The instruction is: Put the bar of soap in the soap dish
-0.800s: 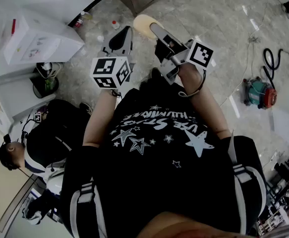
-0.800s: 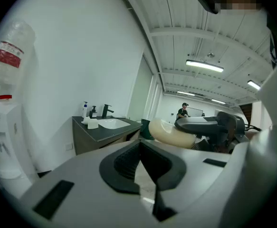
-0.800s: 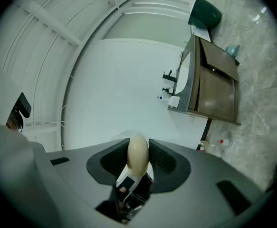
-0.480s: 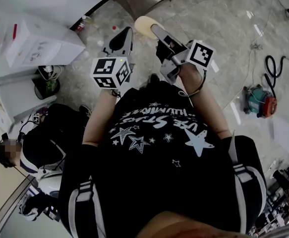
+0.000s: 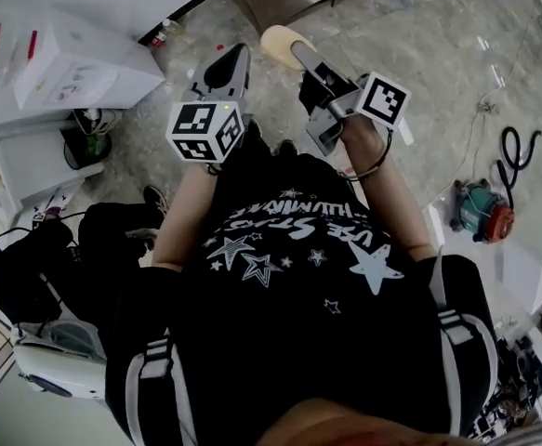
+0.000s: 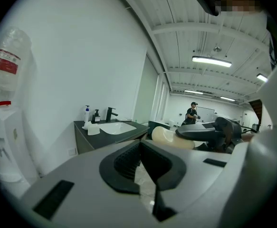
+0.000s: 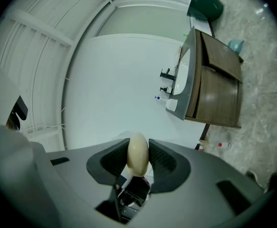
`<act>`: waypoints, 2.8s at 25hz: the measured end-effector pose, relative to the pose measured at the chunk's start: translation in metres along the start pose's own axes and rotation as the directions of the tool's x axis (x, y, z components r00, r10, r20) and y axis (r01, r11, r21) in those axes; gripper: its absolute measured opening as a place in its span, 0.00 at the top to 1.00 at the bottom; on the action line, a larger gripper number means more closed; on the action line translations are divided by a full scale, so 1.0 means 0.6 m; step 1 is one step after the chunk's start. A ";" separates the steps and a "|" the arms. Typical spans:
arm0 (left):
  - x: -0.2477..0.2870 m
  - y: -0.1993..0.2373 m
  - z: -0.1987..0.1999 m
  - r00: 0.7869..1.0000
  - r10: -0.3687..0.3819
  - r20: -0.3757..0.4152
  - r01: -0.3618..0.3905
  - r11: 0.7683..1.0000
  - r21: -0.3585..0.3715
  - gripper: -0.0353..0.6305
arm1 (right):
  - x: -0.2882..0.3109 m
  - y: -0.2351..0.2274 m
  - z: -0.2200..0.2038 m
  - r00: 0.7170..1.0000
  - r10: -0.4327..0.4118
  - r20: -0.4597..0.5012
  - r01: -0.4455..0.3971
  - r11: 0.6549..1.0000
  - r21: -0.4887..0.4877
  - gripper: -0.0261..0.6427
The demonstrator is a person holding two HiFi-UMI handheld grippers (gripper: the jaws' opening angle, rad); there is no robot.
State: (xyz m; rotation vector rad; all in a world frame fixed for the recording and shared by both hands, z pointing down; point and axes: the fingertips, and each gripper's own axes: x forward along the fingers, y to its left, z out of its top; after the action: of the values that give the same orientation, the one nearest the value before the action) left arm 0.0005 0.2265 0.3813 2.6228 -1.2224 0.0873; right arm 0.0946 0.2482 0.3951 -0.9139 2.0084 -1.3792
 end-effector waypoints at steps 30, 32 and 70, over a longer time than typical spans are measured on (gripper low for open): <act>0.255 0.277 0.086 0.998 -0.056 -0.010 0.055 0.995 -0.082 0.93 | 0.328 -0.100 0.176 0.994 -0.106 0.021 0.106 0.994 0.018 0.77; 0.263 0.292 0.096 0.998 -0.063 -0.004 0.062 0.995 -0.083 0.93 | 0.345 -0.096 0.183 0.993 -0.111 0.029 0.111 0.994 0.013 0.77; 0.465 0.478 0.149 0.993 0.114 -0.010 -0.114 0.986 -0.122 0.93 | 0.584 -0.210 0.386 0.988 -0.099 -0.120 0.102 0.995 0.015 0.77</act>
State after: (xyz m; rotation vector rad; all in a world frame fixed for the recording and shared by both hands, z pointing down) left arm -0.0416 -0.1809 0.3947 2.4472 -1.3328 0.0353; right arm 0.0753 -0.1892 0.4182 -0.9554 2.0556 -1.5408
